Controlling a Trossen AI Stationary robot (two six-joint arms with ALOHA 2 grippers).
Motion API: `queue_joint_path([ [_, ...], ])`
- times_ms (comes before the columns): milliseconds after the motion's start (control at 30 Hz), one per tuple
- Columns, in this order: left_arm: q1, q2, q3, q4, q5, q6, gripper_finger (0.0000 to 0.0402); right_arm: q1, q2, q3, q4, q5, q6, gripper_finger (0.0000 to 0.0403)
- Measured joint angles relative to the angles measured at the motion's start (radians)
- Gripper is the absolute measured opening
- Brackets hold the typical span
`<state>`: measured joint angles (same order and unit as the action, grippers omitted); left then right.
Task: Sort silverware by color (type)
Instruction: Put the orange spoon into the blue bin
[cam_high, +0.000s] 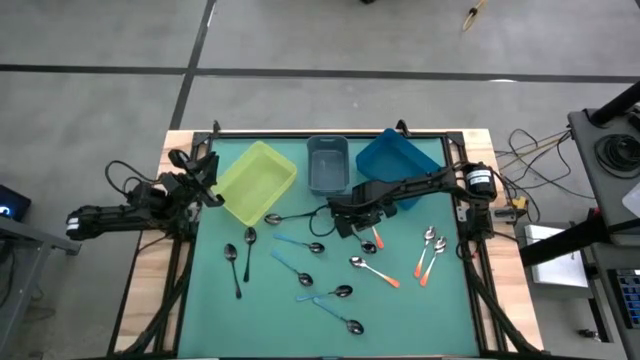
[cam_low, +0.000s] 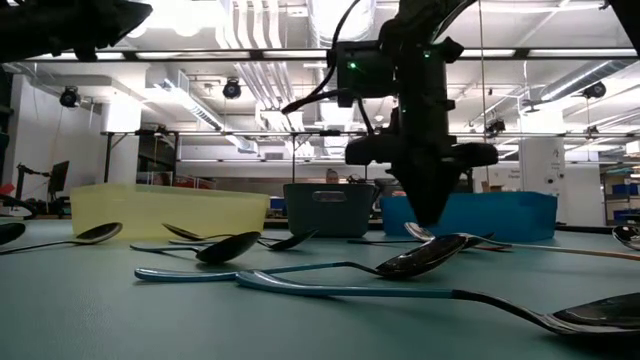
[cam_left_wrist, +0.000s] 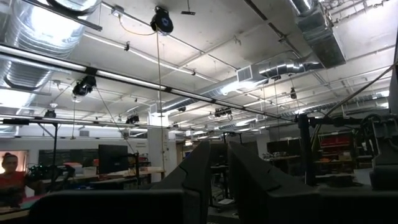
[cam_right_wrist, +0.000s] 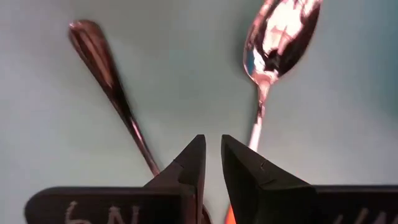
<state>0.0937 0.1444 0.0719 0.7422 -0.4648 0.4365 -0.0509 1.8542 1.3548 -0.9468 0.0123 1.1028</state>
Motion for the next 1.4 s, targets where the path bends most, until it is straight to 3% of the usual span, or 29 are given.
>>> queue_joint_path([
  [233, 0.0, 0.0, 0.0, 0.0, 0.0, 0.0, 0.0038, -0.004, 0.0, 0.0, 0.094, 0.04, 0.049, 0.0054],
  [533, 0.0, 0.0, 0.0, 0.0, 0.0, 0.0, 0.0038, -0.007, 0.0, 0.0, 0.094, 0.046, 0.064, 0.014],
  [767, 0.0, 0.0, 0.0, 0.0, 0.0, 0.0, 0.0038, -0.009, 0.0, -0.001, -0.022, 0.04, 0.071, 0.0172],
  [1100, 0.0, 0.0, 0.0, 0.0, 0.0, 0.0, 0.0038, -0.021, 0.001, -0.008, -0.043, 0.057, -0.043, 0.0164],
  [1400, 0.0, 0.0, 0.0, 0.0, 0.0, 0.0, 0.0038, -0.029, 0.001, -0.061, -0.029, 0.071, -0.048, 0.0141],
])
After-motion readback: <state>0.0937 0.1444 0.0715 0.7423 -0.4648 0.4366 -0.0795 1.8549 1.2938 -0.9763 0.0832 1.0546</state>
